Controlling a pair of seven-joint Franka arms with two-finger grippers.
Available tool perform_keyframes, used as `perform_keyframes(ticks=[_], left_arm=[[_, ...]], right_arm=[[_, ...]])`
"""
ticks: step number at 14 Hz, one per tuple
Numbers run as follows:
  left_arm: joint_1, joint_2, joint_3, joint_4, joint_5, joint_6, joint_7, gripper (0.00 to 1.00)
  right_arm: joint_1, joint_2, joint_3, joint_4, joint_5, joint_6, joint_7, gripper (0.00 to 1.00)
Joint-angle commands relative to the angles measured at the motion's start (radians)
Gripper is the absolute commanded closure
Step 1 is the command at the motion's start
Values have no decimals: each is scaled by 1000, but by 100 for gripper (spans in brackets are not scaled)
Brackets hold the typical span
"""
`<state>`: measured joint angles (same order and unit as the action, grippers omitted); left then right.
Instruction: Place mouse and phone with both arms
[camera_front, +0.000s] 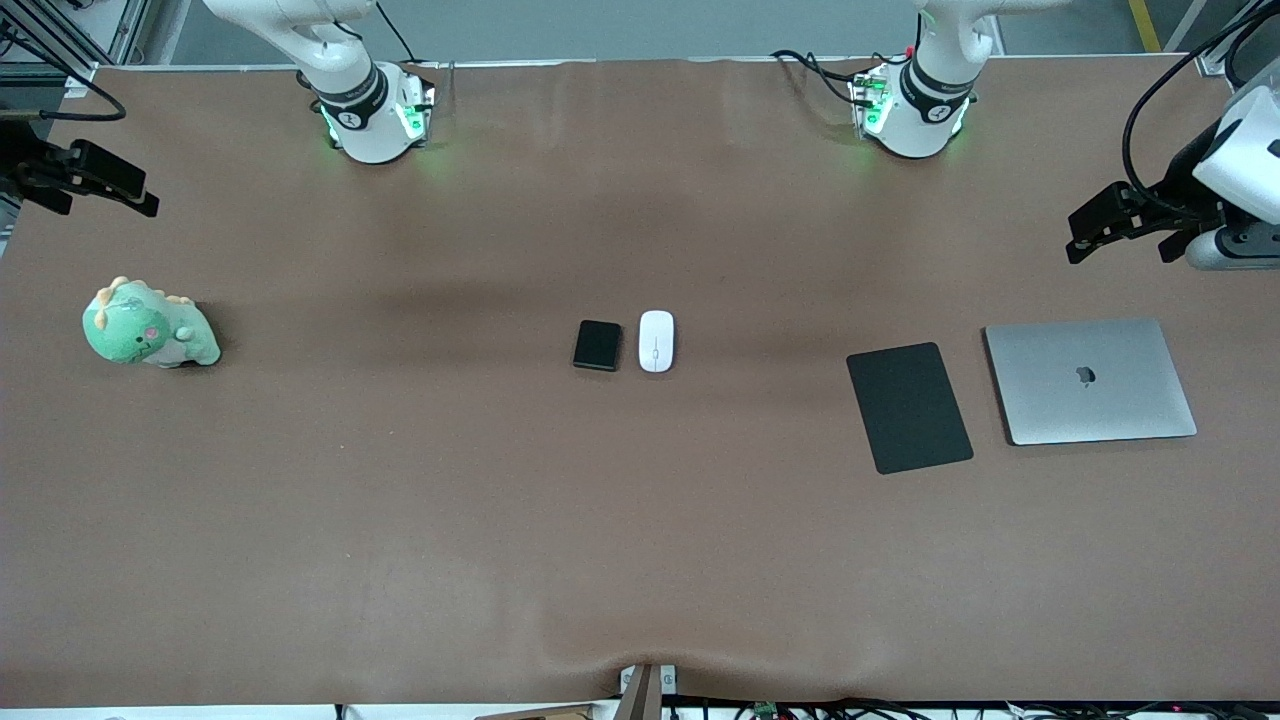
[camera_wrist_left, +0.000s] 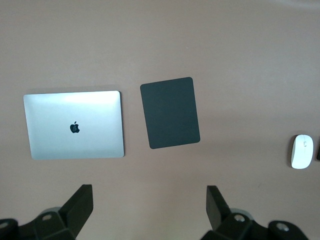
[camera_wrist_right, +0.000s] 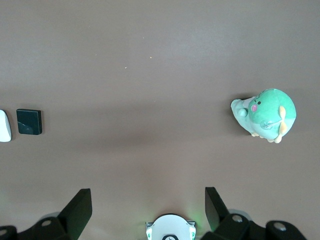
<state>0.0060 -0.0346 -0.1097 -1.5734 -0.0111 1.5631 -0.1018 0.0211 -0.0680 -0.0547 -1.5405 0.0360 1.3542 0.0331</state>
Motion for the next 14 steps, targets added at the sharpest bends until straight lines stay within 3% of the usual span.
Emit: perform_keyframes(ticks=[1, 14], left_arm=[[5, 4, -1, 21, 8, -21, 10, 0], [0, 38, -8, 7, 8, -23, 14, 0]], right_arm=[[-9, -3, 3, -1, -8, -7, -13, 0], [-10, 4, 1, 3, -8, -6, -13, 0]])
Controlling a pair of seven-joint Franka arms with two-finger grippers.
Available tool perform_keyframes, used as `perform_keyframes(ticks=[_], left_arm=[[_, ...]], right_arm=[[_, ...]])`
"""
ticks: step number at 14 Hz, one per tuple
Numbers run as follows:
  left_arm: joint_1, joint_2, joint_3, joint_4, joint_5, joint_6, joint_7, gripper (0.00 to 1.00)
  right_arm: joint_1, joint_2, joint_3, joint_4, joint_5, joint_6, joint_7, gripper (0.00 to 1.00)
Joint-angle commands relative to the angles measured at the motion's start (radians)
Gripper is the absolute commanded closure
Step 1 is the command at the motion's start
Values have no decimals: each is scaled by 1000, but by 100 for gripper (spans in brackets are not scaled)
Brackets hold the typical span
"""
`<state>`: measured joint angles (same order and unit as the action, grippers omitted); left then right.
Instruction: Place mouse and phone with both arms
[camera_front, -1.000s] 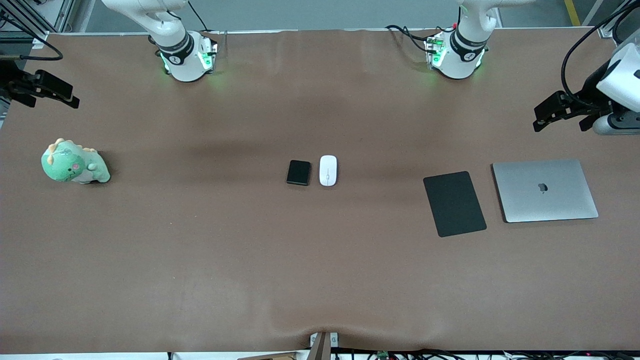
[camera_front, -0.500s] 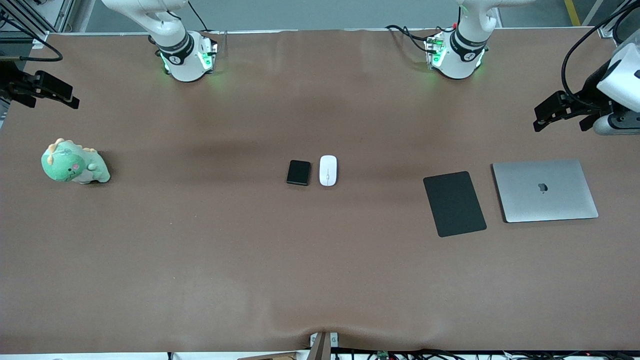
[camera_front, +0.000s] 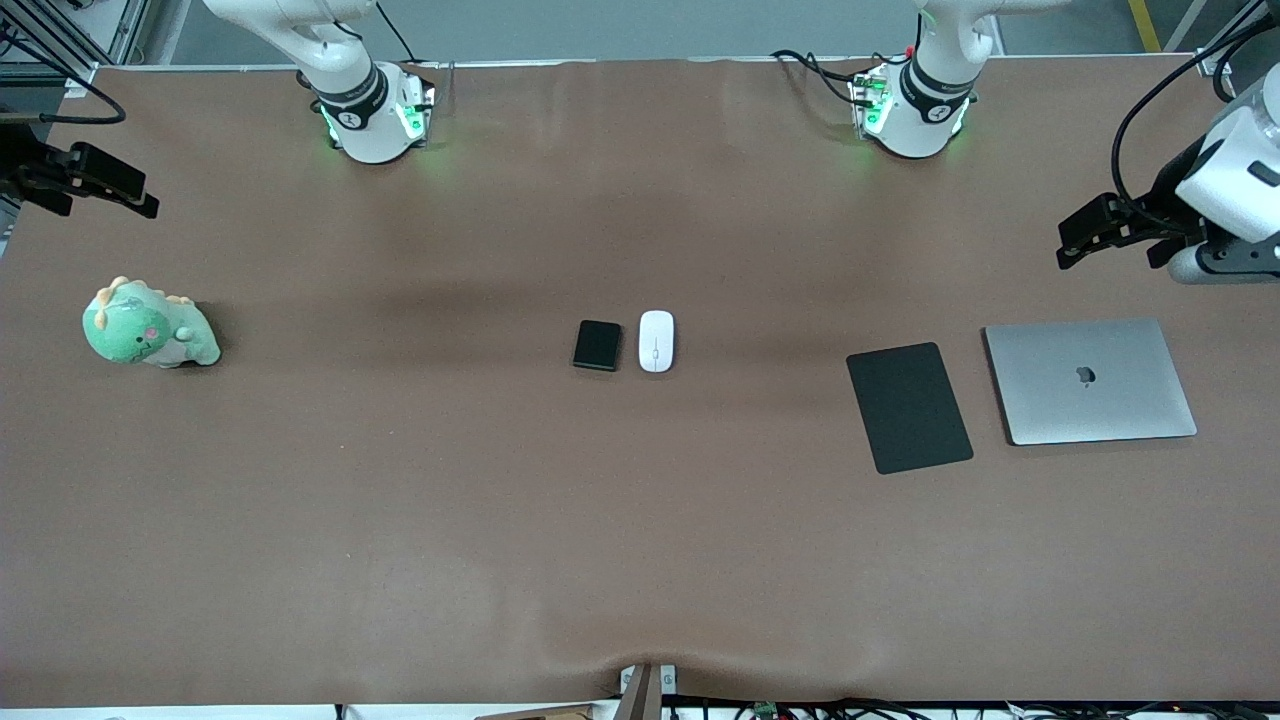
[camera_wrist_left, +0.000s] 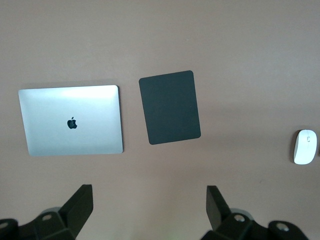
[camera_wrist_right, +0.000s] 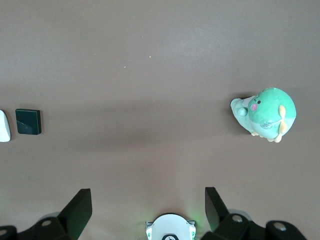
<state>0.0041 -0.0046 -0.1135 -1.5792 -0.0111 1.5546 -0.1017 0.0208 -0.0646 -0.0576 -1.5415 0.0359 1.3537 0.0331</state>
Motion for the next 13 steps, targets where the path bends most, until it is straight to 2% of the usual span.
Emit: perform_keyframes(ticks=[1, 10, 13], left_arm=[[1, 6, -5, 13, 8, -16, 13, 0], [-22, 11, -43, 24, 3, -2, -9, 0], [-50, 49, -74, 24, 10, 21, -9, 0]], right_arm=[[-10, 0, 4, 4, -8, -5, -12, 0], [-12, 2, 4, 6, -8, -5, -12, 0], [-13, 2, 4, 6, -8, -5, -12, 0]])
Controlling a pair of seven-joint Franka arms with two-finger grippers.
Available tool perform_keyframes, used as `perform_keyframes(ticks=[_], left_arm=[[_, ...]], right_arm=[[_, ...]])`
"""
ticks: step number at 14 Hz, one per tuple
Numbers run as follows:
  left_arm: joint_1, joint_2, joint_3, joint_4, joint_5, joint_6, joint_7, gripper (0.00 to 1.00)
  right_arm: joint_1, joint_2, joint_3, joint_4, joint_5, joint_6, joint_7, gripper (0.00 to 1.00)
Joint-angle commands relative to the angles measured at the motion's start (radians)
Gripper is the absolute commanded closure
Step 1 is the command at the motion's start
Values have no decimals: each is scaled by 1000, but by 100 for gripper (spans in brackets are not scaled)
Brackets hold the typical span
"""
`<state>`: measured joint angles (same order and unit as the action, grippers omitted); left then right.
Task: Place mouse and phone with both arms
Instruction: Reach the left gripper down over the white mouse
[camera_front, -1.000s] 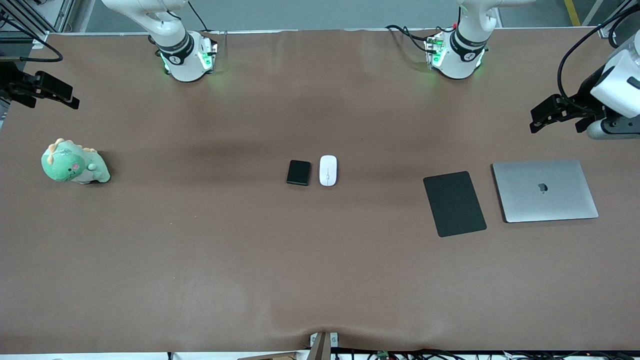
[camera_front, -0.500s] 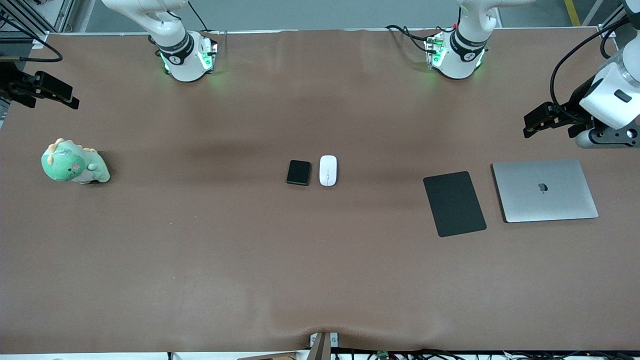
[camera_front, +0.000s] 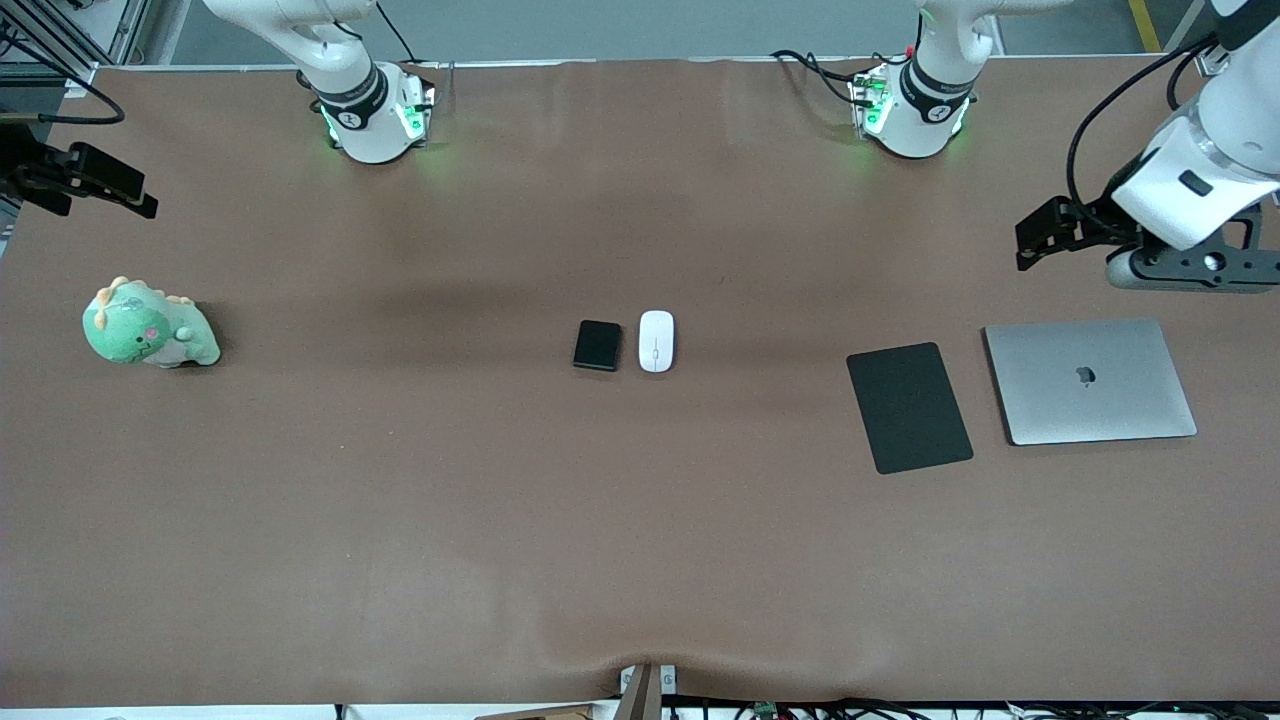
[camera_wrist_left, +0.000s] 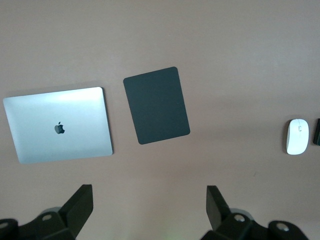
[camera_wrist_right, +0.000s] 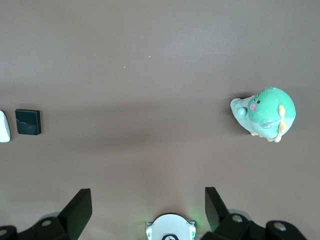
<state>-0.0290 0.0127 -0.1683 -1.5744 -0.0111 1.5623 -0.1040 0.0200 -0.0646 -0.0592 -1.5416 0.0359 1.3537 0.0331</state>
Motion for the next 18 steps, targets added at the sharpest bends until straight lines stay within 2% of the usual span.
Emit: perform_keyframes(ticks=[1, 6, 10, 13, 18], left_arm=[[-26, 53, -31, 19, 8, 19, -8, 0], [-158, 203, -62, 30, 8, 145, -6, 0], [-223, 305, -62, 86, 6, 150, -29, 0], [-311, 337, -60, 86, 13, 183, -176, 0], [-422, 456, -60, 86, 13, 353, -393, 0]], right_arm=[[-12, 2, 6, 6, -8, -4, -12, 0], [-12, 18, 6, 9, -10, -1, -12, 0], [-12, 58, 6, 44, -7, -4, -13, 0], [-9, 60, 6, 46, -7, -4, -12, 0], [-3, 84, 7, 44, -4, -5, -12, 0]])
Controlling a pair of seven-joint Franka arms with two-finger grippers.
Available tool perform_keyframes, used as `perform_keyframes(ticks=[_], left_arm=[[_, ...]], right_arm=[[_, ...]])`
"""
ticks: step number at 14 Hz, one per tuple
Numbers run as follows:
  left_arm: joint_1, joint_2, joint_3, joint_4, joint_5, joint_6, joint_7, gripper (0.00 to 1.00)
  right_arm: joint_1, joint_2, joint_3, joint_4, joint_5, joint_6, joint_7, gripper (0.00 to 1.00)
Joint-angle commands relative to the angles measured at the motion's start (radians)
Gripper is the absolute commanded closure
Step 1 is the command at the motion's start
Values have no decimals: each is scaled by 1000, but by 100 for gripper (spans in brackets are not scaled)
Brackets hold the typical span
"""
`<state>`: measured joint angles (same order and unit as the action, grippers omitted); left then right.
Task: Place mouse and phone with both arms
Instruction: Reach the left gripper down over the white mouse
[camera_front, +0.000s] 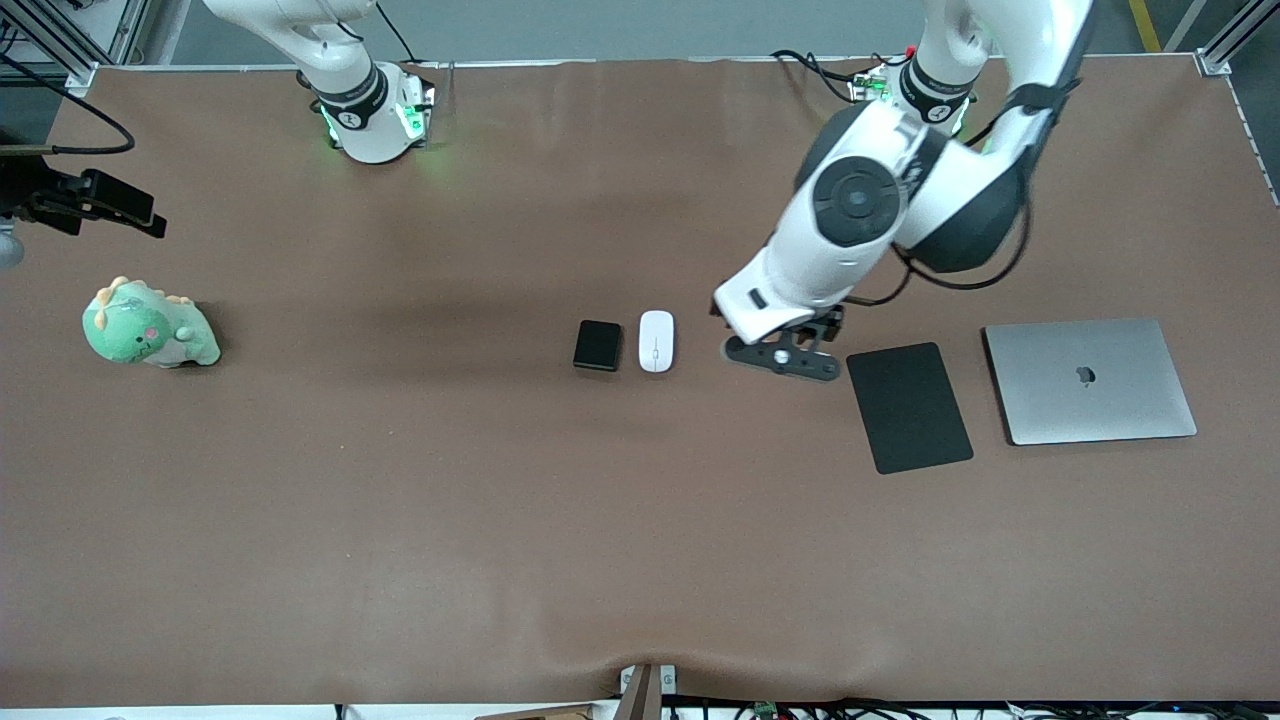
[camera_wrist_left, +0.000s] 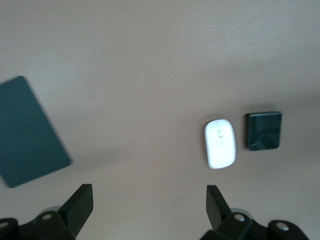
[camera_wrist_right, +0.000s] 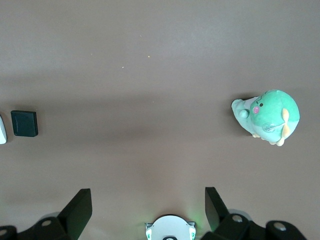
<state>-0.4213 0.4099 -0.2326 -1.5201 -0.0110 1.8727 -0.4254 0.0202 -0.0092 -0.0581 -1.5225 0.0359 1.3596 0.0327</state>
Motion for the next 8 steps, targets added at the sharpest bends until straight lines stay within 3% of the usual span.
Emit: perform_keyframes(ticks=[1, 8], left_arm=[[-52, 87, 4, 32, 13, 81, -102, 0], [-171, 268, 10, 28, 23, 335, -257, 0]], right_arm=[[-5, 32, 7, 24, -4, -11, -11, 0], [23, 113, 12, 22, -2, -11, -14, 0]])
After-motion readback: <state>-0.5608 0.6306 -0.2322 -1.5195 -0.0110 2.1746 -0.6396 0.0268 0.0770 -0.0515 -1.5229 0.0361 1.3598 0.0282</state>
